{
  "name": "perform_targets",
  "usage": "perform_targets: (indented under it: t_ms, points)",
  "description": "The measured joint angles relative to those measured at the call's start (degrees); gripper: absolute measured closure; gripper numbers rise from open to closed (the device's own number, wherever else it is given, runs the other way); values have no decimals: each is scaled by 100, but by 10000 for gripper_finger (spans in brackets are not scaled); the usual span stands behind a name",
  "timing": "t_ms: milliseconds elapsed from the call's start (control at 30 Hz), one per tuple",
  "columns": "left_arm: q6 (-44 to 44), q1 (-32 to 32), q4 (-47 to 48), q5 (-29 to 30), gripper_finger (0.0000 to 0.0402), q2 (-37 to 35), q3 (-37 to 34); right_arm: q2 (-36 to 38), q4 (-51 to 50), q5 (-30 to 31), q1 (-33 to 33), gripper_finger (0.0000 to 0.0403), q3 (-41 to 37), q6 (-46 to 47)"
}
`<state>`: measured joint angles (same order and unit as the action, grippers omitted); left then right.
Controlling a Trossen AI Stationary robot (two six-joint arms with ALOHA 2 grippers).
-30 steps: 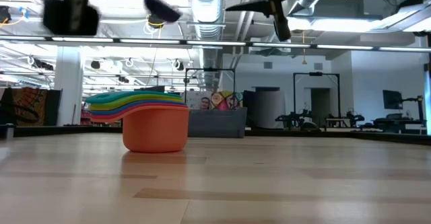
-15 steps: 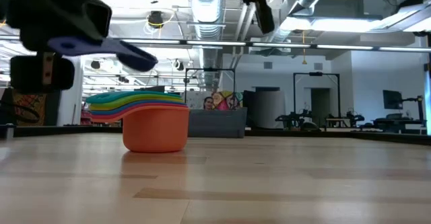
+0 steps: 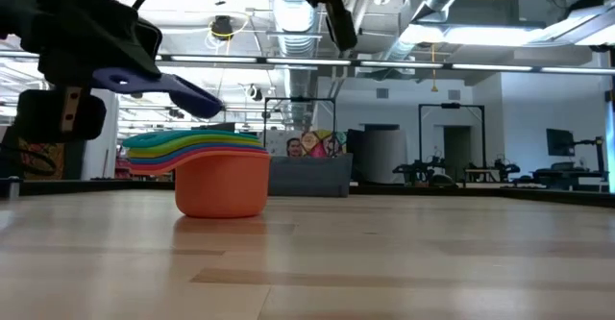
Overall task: Nest measuring cups in basket
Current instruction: Stack the dark blue measuring cup on top of the light blue measuring cup
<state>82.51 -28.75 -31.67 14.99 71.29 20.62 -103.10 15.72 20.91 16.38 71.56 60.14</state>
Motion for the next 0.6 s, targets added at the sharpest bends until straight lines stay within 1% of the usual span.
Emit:
perform_targets:
  t_ms: [300, 500, 600]
  points:
    - [433, 2, -265, 55, 401, 7, 10, -34, -531, -24, 9, 296, 134, 53]
    - [803, 2, -364, 26, 401, 7, 21, -34, -557, -138, 80, 296, 134, 199]
    - [880, 2, -395, -2, 401, 9, 154, -34, -546, -145, 120, 296, 134, 329]
